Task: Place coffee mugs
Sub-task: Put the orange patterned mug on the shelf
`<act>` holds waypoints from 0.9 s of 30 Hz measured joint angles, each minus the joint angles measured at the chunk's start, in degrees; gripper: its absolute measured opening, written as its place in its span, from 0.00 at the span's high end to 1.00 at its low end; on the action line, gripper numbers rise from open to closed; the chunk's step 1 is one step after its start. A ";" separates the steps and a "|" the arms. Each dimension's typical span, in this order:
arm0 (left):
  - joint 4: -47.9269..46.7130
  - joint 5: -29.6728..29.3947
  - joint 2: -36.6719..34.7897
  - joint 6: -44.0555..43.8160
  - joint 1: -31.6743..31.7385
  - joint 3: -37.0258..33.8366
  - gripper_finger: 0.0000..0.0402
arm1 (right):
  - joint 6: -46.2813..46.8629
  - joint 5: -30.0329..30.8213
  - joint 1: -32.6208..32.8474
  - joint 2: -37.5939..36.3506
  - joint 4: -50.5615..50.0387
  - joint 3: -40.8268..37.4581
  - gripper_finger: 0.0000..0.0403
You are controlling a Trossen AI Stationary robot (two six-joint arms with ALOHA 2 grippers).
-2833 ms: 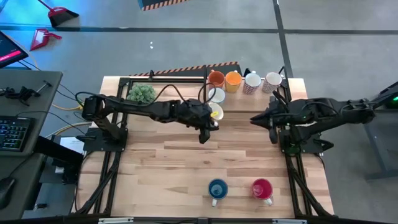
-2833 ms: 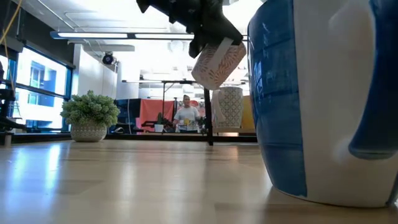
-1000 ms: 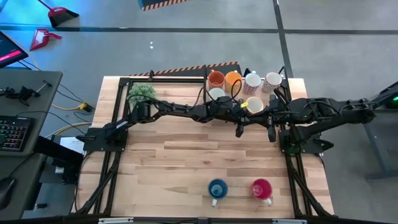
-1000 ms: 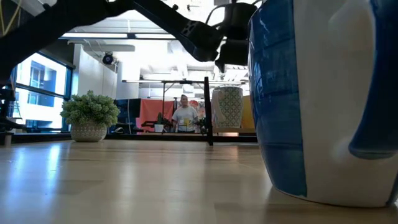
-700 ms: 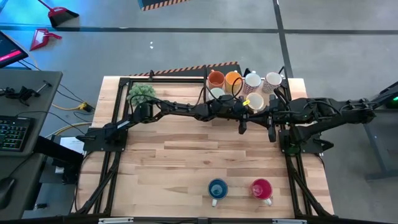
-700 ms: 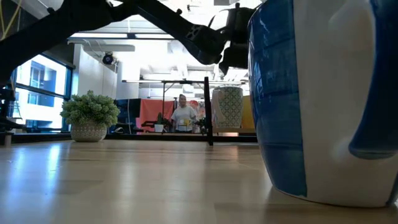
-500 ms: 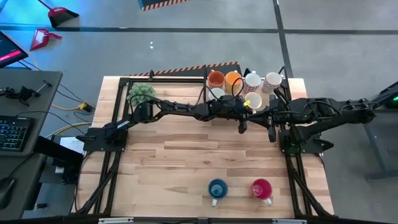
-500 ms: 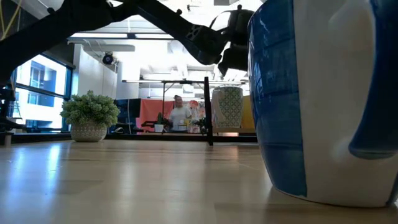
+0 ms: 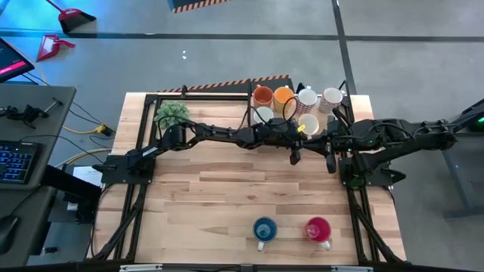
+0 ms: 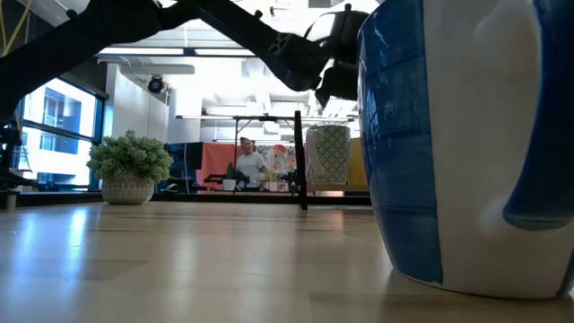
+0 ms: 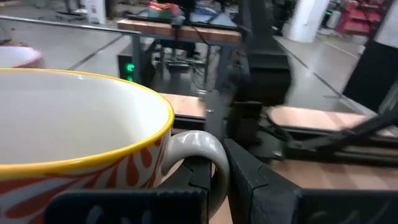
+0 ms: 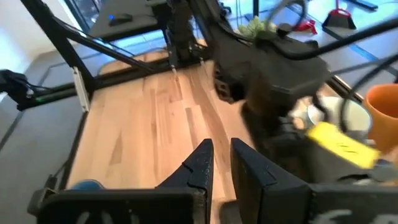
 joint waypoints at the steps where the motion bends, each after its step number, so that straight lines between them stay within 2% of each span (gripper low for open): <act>1: -0.86 0.61 -0.32 0.37 -0.42 0.00 0.98 | 0.00 0.67 0.00 0.00 -0.69 0.00 0.91; 8: -10.82 0.05 -5.61 5.77 -3.16 0.24 0.98 | -1.54 2.69 0.02 -0.93 -2.47 0.02 0.91; 12: -15.39 -0.08 -5.84 5.54 -3.61 -0.11 0.98 | -1.73 3.27 0.02 -2.69 -2.50 0.05 0.91; 21: -9.16 0.15 -5.32 -0.74 -2.25 -3.02 0.98 | -0.90 1.43 0.04 -4.61 -2.46 0.07 0.91; 27: -8.21 1.48 -5.27 -2.55 -4.60 -4.92 0.98 | -1.46 1.30 0.04 -4.59 -2.48 0.07 0.91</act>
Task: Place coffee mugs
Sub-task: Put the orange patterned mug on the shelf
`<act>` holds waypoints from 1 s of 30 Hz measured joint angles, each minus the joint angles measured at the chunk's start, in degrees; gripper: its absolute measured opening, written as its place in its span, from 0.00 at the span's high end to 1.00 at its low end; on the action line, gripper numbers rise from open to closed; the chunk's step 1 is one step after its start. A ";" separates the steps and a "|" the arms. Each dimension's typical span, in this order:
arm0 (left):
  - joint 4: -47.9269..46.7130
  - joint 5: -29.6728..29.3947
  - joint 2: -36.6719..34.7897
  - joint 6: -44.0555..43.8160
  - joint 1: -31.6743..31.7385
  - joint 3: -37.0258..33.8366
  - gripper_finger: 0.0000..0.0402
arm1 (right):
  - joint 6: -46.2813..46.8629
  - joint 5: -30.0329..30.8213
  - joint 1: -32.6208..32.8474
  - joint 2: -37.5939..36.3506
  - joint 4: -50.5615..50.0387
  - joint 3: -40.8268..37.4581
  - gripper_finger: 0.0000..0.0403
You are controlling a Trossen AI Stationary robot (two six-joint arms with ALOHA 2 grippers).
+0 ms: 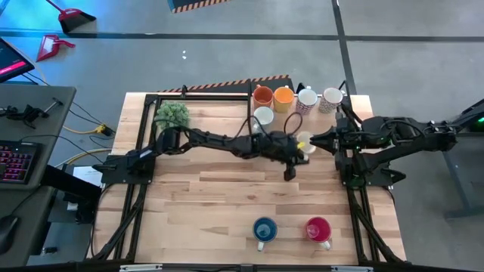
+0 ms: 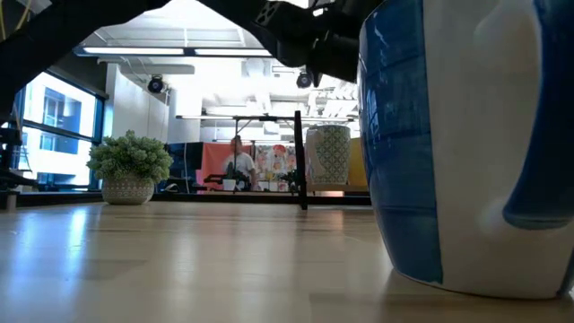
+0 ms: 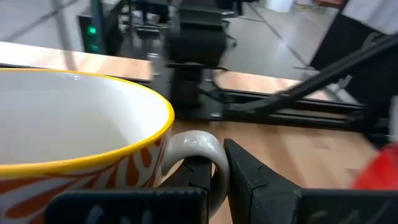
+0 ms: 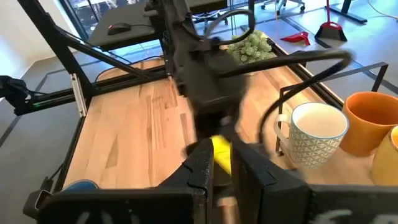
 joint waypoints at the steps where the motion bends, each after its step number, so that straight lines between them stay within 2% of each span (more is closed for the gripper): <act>1: -0.04 0.21 0.00 -0.52 -0.56 -0.02 0.98 | -0.02 0.00 0.00 0.00 0.00 0.00 0.91; 8: -0.02 -0.09 0.52 -1.72 -4.59 -0.04 0.98 | 0.12 0.00 0.00 0.02 0.10 0.00 0.91; 16: -5.96 0.48 3.19 -3.96 -8.07 -0.22 0.98 | 0.20 -0.09 0.00 0.17 1.42 0.00 0.91; 30: 1.32 1.40 4.36 -2.55 -7.96 -0.09 0.98 | 1.64 -1.66 0.01 0.17 2.13 0.00 0.91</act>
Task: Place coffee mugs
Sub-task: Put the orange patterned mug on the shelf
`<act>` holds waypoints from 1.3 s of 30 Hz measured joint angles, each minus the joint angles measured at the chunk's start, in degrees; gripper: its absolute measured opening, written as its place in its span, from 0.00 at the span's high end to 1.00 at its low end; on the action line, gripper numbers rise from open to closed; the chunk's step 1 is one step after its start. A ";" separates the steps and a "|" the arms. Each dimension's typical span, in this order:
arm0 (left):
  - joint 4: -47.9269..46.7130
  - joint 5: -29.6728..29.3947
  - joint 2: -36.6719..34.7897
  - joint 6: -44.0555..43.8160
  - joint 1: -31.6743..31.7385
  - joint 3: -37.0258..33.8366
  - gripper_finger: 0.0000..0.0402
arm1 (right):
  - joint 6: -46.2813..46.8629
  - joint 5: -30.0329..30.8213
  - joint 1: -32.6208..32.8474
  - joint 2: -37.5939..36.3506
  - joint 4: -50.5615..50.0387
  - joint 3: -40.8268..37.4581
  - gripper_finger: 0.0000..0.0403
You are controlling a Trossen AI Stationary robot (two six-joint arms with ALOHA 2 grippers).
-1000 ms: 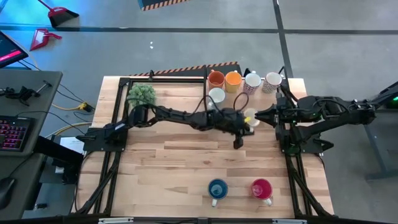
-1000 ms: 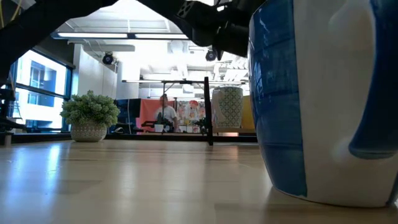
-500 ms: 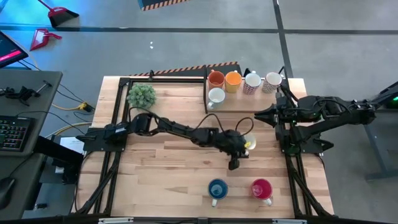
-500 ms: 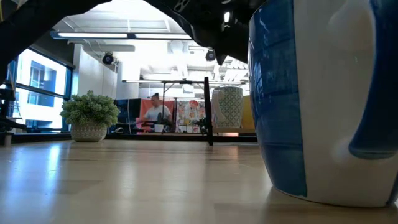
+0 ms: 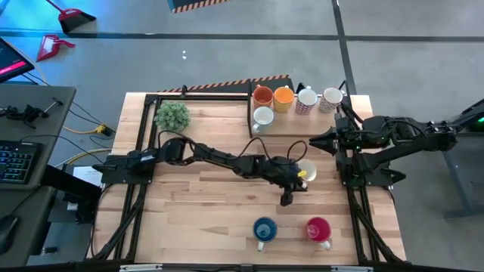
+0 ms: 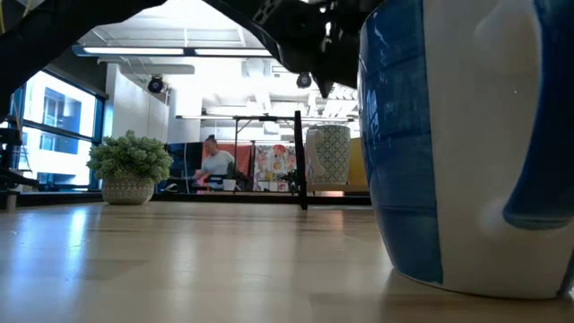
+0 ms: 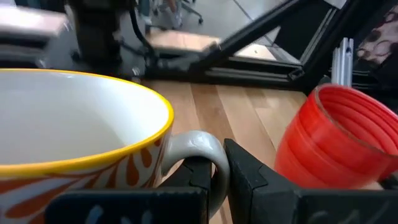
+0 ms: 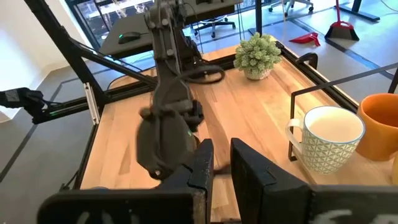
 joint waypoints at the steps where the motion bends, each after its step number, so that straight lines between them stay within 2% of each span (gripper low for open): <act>1: 0.51 0.86 0.64 -1.03 0.05 0.00 0.98 | 0.02 0.00 0.01 0.00 0.12 0.00 0.91; 9: 3.98 1.07 1.48 -1.24 0.29 0.04 0.98 | 0.46 -0.35 0.01 0.00 0.10 -0.02 0.91; 19: 4.04 1.57 1.65 -0.11 1.03 0.02 0.98 | -0.11 -0.48 -0.01 0.00 0.05 -0.02 0.91; 39: -0.29 1.59 1.94 -0.76 -0.03 0.00 0.98 | -0.17 -0.69 0.01 0.00 0.08 -0.02 0.91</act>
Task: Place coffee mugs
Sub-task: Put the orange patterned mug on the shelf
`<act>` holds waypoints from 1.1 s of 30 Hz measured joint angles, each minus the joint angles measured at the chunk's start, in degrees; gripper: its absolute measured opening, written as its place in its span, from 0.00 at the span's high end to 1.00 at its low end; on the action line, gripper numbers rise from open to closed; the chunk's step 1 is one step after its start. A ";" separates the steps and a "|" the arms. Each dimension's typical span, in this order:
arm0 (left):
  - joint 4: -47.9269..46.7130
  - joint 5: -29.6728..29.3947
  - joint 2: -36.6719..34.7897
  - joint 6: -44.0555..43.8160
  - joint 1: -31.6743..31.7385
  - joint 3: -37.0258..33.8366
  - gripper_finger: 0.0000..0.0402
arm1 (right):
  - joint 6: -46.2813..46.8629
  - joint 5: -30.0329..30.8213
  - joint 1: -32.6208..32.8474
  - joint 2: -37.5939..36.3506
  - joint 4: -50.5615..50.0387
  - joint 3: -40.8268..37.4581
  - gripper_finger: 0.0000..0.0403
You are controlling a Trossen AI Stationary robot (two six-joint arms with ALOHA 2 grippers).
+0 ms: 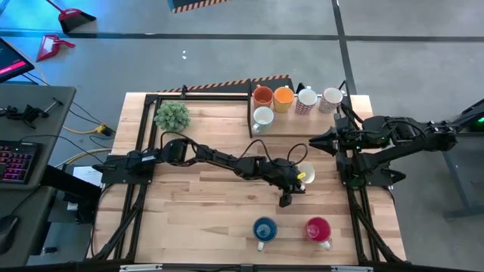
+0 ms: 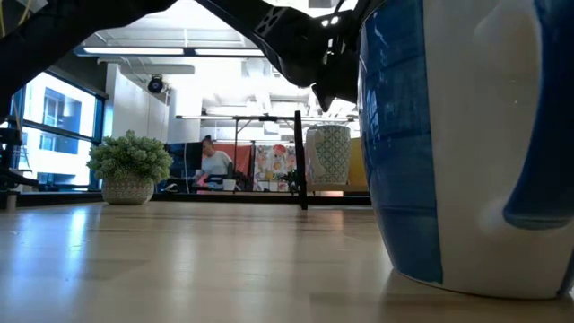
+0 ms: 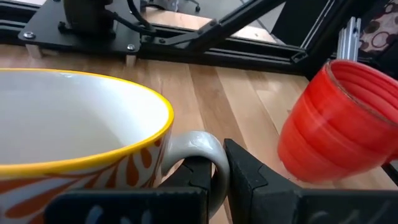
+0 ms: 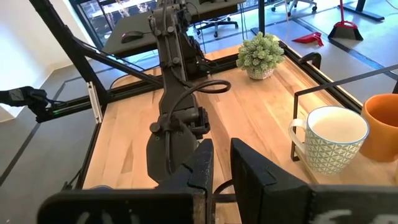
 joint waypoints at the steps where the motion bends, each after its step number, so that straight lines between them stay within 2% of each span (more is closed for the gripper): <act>1: -0.05 0.04 0.00 -0.02 -0.03 0.00 0.97 | 0.00 -0.17 0.00 0.00 0.06 0.00 0.91; 5: -0.22 0.11 0.00 0.00 -0.16 0.00 0.95 | -0.02 -0.51 -0.01 0.00 0.82 0.00 0.91; 12: -0.24 0.11 0.00 -0.04 -0.18 0.00 0.96 | 0.00 -0.72 0.00 0.02 0.81 0.00 0.91; 26: -0.22 0.05 0.00 -0.91 -0.13 0.04 0.89 | 0.82 -2.19 -0.02 0.02 0.79 0.00 0.91; 33: -2.25 0.05 0.00 -2.78 0.00 0.04 0.81 | 1.27 -2.83 -0.01 0.02 0.79 0.00 0.91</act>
